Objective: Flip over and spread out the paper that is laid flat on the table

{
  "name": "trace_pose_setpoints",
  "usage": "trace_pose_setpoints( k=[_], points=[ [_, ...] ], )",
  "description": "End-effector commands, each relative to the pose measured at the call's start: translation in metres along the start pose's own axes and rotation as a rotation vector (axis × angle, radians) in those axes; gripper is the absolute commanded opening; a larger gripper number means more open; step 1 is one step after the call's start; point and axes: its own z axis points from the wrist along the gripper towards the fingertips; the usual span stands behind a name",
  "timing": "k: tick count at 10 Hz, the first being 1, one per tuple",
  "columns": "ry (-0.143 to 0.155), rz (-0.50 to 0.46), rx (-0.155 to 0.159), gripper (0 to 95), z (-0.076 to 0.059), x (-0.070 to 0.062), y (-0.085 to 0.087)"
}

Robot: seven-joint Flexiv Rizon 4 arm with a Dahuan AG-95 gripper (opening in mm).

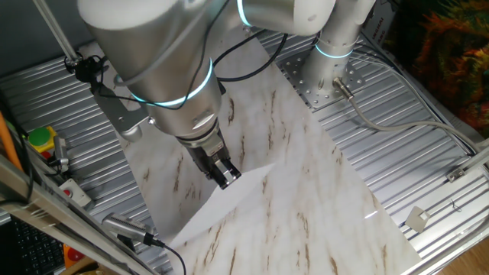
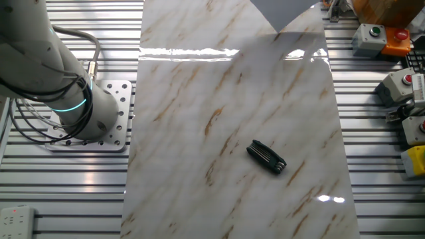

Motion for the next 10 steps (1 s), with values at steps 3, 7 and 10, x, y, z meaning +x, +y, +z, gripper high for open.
trace_pose_setpoints(
  k=[3,7,10],
  points=[
    [-0.005,-0.005,-0.021,0.0,-0.0052,0.0014,0.0024],
    [-0.014,0.015,-0.081,0.0,-0.0051,0.0014,0.0022],
    [-0.011,-0.015,-0.098,0.0,-0.0039,0.0013,0.0006]
  ],
)
